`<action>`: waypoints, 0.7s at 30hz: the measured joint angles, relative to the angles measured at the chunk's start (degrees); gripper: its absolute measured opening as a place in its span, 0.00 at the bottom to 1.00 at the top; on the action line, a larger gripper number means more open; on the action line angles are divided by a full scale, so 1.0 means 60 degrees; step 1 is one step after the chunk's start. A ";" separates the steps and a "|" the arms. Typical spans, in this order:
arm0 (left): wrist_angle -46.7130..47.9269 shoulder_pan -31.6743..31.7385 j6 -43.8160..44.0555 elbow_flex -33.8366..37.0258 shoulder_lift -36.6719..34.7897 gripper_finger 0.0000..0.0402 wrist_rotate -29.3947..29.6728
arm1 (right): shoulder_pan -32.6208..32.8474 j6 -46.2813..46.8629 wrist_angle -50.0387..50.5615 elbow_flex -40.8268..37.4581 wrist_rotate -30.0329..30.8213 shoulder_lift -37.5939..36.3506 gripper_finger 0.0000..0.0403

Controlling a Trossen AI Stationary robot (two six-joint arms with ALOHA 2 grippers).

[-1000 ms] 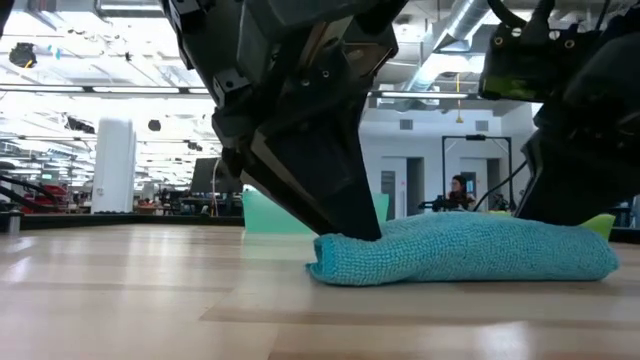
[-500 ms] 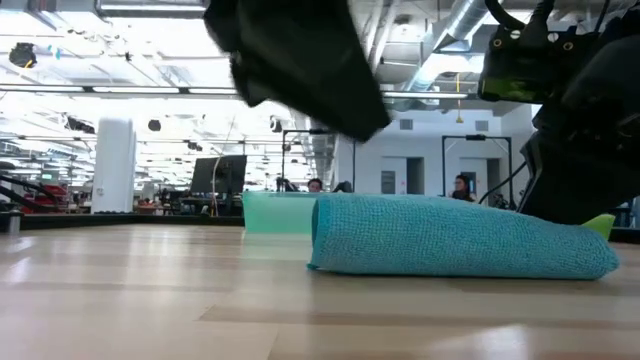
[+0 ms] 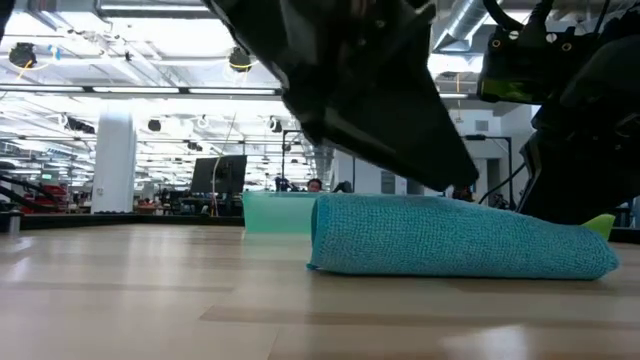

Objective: Roll microfiber towels into tight, uniform cylinder then place into a basket
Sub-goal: Roll the blue microfiber cloth

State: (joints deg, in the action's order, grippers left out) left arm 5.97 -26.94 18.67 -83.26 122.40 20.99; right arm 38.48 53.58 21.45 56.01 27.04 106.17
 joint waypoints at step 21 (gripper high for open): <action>0.0514 0.0468 0.1727 0.0743 0.0173 0.30 -0.0934 | -0.0052 0.0309 -0.0265 0.0000 -0.0046 0.0015 0.07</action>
State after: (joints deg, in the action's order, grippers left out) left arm 9.05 -24.13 29.03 -78.81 123.44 15.38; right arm 38.17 55.44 19.86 56.01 26.76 106.26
